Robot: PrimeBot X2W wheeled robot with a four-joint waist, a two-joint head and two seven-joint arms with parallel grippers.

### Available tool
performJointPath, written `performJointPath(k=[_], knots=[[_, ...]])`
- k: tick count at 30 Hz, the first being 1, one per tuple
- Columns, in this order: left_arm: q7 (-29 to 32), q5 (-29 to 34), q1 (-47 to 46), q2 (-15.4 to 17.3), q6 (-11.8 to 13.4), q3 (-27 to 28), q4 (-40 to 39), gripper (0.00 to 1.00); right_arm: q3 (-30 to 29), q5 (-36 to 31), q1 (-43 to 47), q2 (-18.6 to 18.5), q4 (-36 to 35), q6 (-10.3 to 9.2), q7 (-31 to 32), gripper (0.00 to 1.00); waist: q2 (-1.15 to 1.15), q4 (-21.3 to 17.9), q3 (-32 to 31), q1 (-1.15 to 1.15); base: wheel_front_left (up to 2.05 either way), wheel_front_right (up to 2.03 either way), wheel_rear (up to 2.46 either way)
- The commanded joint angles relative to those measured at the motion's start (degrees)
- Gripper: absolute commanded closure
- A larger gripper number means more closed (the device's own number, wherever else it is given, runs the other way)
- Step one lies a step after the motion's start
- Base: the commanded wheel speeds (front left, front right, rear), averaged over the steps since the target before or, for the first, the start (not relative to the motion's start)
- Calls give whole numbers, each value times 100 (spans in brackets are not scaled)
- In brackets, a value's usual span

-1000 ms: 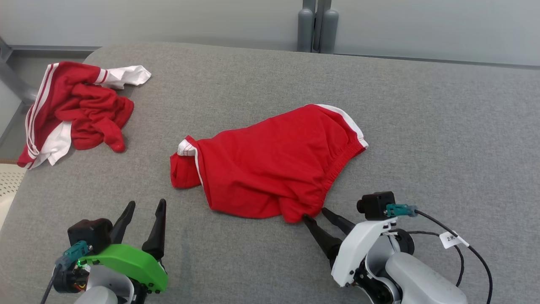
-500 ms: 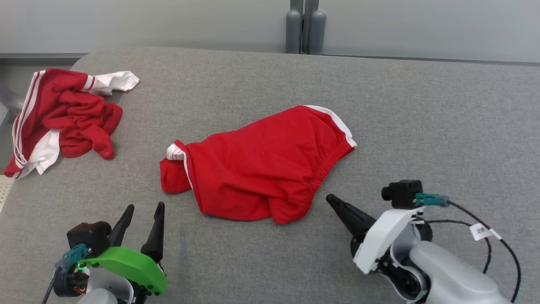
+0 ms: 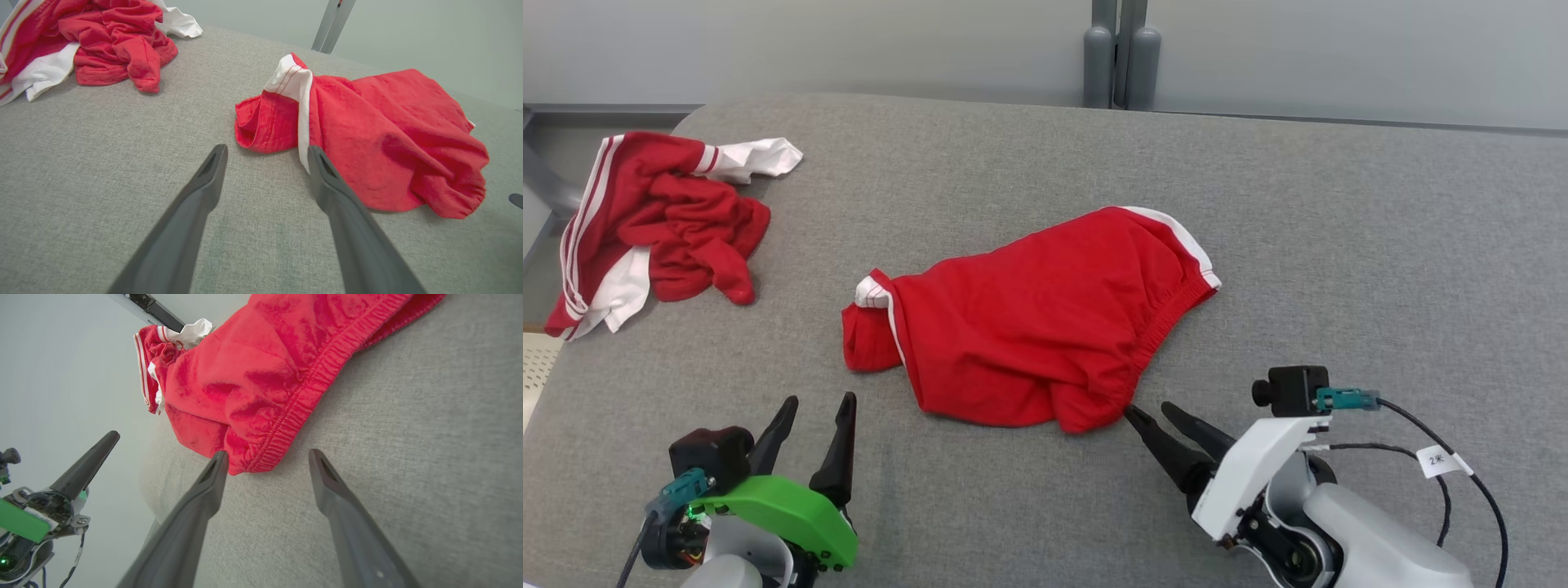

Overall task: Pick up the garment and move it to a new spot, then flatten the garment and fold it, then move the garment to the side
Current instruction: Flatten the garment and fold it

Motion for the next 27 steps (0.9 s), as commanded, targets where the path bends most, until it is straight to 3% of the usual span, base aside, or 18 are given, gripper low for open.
performJointPath(k=[1,7,8,10,14,17,27], knots=[[-5,31,-102,-15,-4,-16,7,0,-5,143,-106,105,102,0,73,0,0,102,60,0,0,0,0],[-23,22,-166,-75,-57,-43,116,0,31,584,-421,445,729,0,358,0,0,285,133,0,0,0,0],[-27,21,-173,-81,-59,-50,131,0,55,600,-472,467,804,0,400,47,0,306,135,0,0,0,0],[-31,17,-175,-86,-74,-55,170,0,73,654,-567,483,931,0,441,100,0,347,126,0,0,0,0],[-43,-7,-135,-118,-74,-73,225,0,116,718,-646,325,797,0,494,100,0,375,114,0,0,0,0],[-46,-22,-100,-138,-78,-85,255,0,171,860,-664,15,234,0,756,100,0,335,121,0,0,0,0],[-70,-10,-187,-181,-106,-120,273,0,-489,1990,-539,-1657,-1848,1,1774,100,0,203,238,0,0,0,0]])
